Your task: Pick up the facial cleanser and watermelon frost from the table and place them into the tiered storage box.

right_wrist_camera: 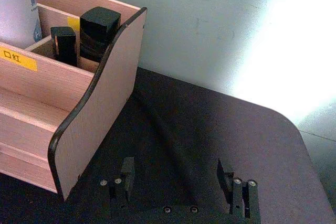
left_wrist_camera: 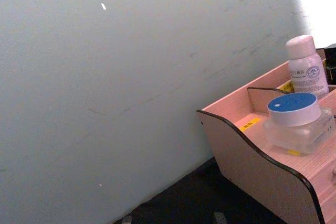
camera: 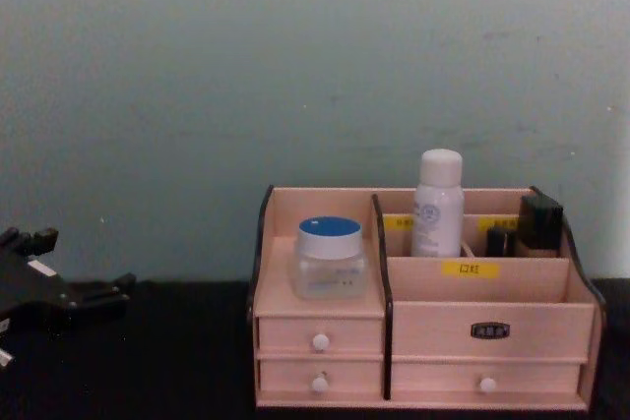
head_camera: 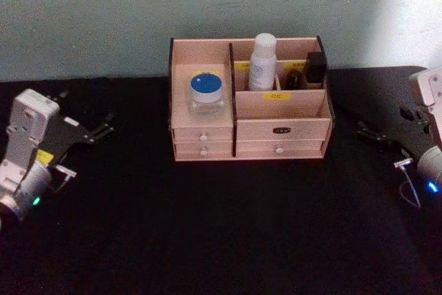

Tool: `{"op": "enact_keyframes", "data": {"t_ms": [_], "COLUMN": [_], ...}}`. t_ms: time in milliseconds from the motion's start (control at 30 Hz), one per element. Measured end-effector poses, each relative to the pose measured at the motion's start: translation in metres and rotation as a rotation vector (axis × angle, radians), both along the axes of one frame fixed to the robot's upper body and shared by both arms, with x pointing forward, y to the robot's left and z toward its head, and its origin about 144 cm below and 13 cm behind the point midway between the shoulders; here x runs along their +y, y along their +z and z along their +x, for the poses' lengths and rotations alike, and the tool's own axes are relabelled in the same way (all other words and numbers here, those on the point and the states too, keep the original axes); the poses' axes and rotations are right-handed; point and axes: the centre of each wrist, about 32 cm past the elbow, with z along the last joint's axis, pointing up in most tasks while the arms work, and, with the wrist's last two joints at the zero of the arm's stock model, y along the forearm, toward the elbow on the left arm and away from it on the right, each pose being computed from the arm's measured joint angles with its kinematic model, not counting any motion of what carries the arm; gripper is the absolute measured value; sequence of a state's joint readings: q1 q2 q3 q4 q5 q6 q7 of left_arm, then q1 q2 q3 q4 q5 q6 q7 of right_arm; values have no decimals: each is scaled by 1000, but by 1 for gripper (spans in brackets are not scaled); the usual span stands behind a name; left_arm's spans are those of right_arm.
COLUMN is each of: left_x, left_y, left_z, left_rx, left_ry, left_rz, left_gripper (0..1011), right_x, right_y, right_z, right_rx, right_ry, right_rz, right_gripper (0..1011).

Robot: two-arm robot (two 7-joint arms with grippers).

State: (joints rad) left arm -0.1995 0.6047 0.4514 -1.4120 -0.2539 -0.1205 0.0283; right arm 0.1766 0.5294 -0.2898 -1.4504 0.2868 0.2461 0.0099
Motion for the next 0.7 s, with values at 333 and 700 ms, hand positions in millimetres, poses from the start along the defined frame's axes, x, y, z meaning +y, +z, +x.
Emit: {"op": "enact_keyframes", "data": {"t_ms": [333, 700], "left_x": [0, 0], "left_y": [0, 0], "left_z": [0, 0], "left_rx": [0, 0], "left_ry": [0, 0], "left_rz": [0, 0], "left_gripper": [1001, 1001], "right_x": [0, 0], "right_y": [0, 0], "right_z": [0, 0], "right_rx": [0, 0], "right_ry": [0, 0], "right_rz": [0, 0], "right_gripper": [1003, 1003]}}
